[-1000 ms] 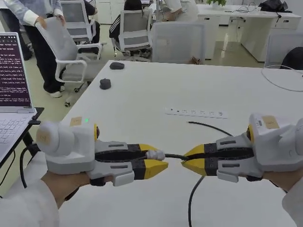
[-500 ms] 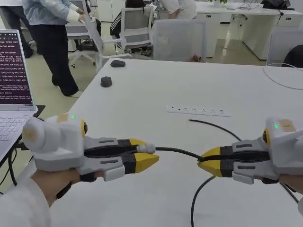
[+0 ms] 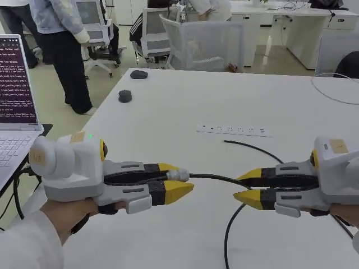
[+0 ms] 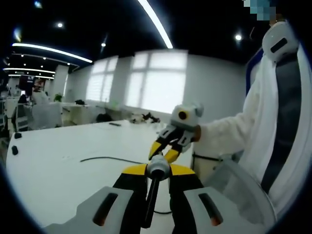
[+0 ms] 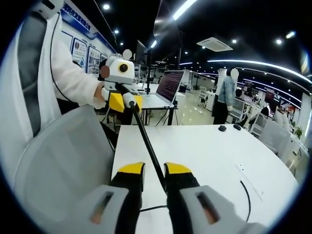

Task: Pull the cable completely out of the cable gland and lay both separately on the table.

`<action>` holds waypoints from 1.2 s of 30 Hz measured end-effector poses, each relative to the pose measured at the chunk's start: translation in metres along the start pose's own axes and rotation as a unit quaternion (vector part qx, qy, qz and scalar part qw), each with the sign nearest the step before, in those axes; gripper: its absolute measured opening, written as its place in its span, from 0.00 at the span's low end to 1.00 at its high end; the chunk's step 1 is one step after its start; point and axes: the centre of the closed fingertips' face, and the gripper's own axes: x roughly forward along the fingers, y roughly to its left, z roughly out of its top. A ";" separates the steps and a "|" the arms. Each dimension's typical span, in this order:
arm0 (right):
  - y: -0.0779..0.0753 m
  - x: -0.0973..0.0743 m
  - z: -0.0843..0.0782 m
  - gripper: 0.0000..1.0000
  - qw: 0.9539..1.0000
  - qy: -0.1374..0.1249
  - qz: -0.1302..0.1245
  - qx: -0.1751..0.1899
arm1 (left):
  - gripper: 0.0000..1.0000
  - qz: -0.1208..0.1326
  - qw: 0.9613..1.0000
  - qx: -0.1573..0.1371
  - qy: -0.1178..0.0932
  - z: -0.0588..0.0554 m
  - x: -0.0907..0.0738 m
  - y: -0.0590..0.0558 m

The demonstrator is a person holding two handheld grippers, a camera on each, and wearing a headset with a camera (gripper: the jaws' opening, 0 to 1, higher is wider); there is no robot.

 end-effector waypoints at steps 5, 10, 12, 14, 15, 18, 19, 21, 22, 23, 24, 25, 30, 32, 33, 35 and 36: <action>0.001 0.009 0.020 0.19 0.999 -0.018 0.006 -0.030 | 0.16 -0.007 1.000 -0.003 0.000 0.000 0.004 -0.002; 0.009 0.022 0.038 0.21 0.997 -0.029 0.021 -0.066 | 0.16 -0.013 1.000 -0.007 -0.001 -0.002 0.006 -0.003; 0.011 0.029 0.038 0.21 0.996 -0.026 0.031 -0.076 | 0.16 -0.016 1.000 -0.007 0.000 -0.002 0.007 -0.005; 0.010 0.034 0.036 0.16 0.996 -0.019 0.035 -0.085 | 0.16 -0.017 1.000 -0.008 0.000 -0.002 0.007 -0.005; 0.010 0.036 0.034 0.13 0.995 -0.017 0.038 -0.086 | 0.16 -0.017 1.000 -0.008 -0.001 -0.001 0.008 -0.005; 0.009 0.038 0.033 0.08 0.996 -0.020 0.043 -0.081 | 0.16 -0.014 1.000 -0.009 -0.003 -0.001 0.007 -0.004; 0.010 0.038 0.033 0.07 0.996 -0.021 0.045 -0.078 | 0.16 -0.011 1.000 -0.009 -0.003 -0.001 0.006 -0.003; 0.010 0.039 0.032 0.07 0.996 -0.022 0.048 -0.075 | 0.16 -0.007 1.000 -0.007 -0.003 -0.002 0.005 -0.001; 0.009 0.040 0.030 0.07 0.996 -0.018 0.048 -0.075 | 0.16 -0.005 1.000 -0.006 -0.005 -0.001 0.004 -0.001; 0.007 0.040 0.028 0.06 0.996 -0.015 0.048 -0.076 | 0.16 -0.003 1.000 -0.007 -0.008 0.000 0.003 0.000; 0.003 0.040 0.023 0.06 0.996 -0.009 0.044 -0.074 | 0.16 -0.001 1.000 -0.007 -0.010 0.001 0.002 0.002; 0.001 0.039 0.021 0.06 0.997 -0.007 0.041 -0.071 | 0.16 0.005 1.000 -0.006 -0.012 0.002 0.000 0.005; -0.017 0.036 0.002 0.05 0.998 0.018 0.022 -0.056 | 0.16 0.019 1.000 -0.007 -0.019 0.006 -0.012 0.015; -0.028 0.034 -0.008 0.05 0.999 0.026 0.011 -0.045 | 0.16 0.025 0.999 -0.007 -0.020 0.006 -0.017 0.018; -0.032 0.033 -0.011 0.05 0.999 0.029 0.007 -0.041 | 0.16 0.028 0.999 -0.008 -0.021 0.007 -0.019 0.020; -0.041 0.033 -0.020 0.05 0.999 0.040 -0.003 -0.034 | 0.16 0.033 0.999 -0.010 -0.023 0.007 -0.022 0.022; -0.044 0.033 -0.024 0.05 0.999 0.044 -0.005 -0.031 | 0.16 0.036 0.999 -0.011 -0.025 0.007 -0.025 0.024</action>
